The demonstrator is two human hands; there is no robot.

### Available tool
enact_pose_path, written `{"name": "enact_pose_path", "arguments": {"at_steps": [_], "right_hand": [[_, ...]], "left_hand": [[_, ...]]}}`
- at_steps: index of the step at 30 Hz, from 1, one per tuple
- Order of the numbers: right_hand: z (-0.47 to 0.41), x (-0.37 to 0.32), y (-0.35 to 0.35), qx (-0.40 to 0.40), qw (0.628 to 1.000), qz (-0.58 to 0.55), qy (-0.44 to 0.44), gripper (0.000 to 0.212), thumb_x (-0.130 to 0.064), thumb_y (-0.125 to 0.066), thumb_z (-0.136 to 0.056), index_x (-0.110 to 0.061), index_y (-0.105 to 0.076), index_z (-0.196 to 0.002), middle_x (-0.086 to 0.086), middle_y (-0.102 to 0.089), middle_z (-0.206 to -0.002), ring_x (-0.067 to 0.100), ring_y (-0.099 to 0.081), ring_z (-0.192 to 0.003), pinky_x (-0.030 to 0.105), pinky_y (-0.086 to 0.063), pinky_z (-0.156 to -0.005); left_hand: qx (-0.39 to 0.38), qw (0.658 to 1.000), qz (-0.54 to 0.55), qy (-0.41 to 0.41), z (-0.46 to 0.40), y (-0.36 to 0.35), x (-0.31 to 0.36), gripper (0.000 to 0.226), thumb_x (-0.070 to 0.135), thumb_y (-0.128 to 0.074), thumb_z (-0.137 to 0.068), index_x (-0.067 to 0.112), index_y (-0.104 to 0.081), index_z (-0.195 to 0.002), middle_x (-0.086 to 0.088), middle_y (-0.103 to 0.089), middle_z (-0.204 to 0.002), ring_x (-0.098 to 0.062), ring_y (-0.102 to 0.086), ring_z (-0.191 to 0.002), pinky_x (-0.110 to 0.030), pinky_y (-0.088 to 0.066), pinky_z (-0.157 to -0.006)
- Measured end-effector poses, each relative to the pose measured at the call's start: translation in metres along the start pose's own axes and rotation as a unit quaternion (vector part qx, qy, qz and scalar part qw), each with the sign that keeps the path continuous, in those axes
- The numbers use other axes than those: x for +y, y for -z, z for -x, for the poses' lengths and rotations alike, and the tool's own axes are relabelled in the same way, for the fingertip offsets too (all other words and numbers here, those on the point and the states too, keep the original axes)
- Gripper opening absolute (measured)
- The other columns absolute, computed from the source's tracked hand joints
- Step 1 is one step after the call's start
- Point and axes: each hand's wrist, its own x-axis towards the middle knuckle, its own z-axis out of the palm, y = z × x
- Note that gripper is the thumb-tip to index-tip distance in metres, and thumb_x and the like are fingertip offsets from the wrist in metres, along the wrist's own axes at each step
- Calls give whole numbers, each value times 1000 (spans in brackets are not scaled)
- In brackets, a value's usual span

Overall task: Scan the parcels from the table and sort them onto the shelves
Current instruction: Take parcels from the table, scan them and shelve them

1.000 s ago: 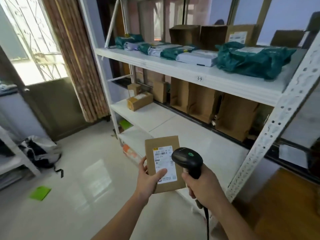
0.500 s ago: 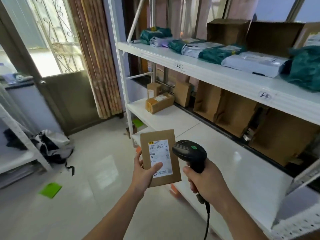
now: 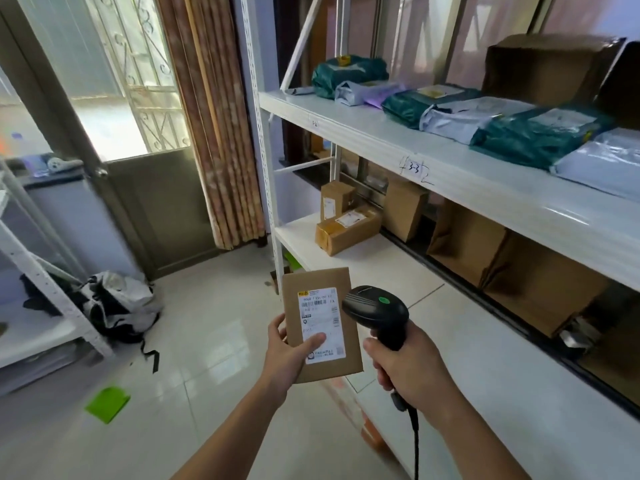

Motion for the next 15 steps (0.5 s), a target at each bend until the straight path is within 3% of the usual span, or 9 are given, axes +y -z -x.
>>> {"name": "enact_pose_path", "arguments": {"at_steps": [2,7,15], "right_hand": [[-30,-5,-7,4,1000,10,2,12,-18,-65,-92,-29,-61,-91,-6,-65,-57,12,-59,-50,28,-57,-56],[-106,-17,-33,23,1000,9,-7,16,-17,-65,-92,-32,-61,-90,2,-63,-58,15,-59,-51,32,-57,-57],[-207,-39,-63,102,992,-37,-63,6,-20,-65,-92,-24,-62,-89,6,-62,-59,20,-58,-53,40,-56,-58]], "left_hand": [[-10,1000,-5,10,-30,4,7,94,23,-94,-76,34,-33,-146,6,-67,-128,-21,-77,-105,-44,-66,-85],[-63,997,-28,23,-111,11,29,88,21,-91,-77,33,-33,-142,4,-67,-124,-24,-77,-103,-33,-66,-73],[-162,984,-64,47,-245,15,59,103,37,-96,-61,30,-37,-145,-4,-67,-133,-25,-77,-105,-46,-67,-81]]}}
